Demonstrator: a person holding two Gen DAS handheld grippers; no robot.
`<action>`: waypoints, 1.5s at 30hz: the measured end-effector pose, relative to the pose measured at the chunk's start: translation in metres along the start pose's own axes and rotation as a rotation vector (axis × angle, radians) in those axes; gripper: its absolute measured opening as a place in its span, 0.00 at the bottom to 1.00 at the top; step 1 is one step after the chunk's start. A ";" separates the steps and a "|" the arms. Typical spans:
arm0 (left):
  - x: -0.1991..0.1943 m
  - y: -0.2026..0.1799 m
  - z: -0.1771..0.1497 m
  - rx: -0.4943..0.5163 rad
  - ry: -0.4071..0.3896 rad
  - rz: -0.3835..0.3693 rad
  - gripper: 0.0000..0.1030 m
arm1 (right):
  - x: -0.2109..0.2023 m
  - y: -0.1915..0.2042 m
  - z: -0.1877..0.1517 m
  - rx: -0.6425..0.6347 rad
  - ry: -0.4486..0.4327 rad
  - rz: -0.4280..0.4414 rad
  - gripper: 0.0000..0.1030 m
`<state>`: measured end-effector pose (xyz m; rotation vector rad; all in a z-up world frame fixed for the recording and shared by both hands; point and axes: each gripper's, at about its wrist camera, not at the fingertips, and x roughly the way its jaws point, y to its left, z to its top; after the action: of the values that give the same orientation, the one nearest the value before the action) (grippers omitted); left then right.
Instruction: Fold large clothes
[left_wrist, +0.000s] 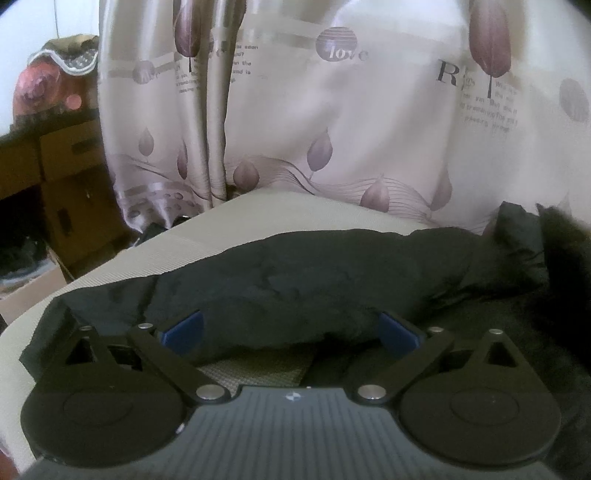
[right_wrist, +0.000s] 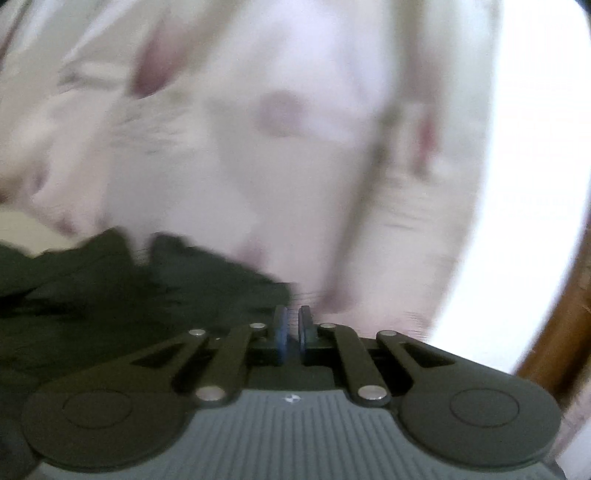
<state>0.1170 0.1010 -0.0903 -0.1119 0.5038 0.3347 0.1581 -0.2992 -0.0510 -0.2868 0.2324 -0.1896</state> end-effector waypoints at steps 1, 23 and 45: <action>0.000 -0.001 -0.001 0.005 -0.002 0.003 0.97 | -0.001 -0.016 0.000 0.020 0.002 -0.025 0.06; 0.024 0.021 -0.032 -0.103 0.054 0.012 1.00 | -0.009 0.150 -0.011 -0.350 0.003 0.424 0.86; 0.025 0.026 -0.035 -0.172 0.051 0.012 1.00 | 0.026 -0.112 -0.006 0.064 0.056 -0.106 0.09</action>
<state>0.1126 0.1266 -0.1336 -0.2844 0.5258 0.3874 0.1645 -0.4116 -0.0278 -0.2305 0.2662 -0.3094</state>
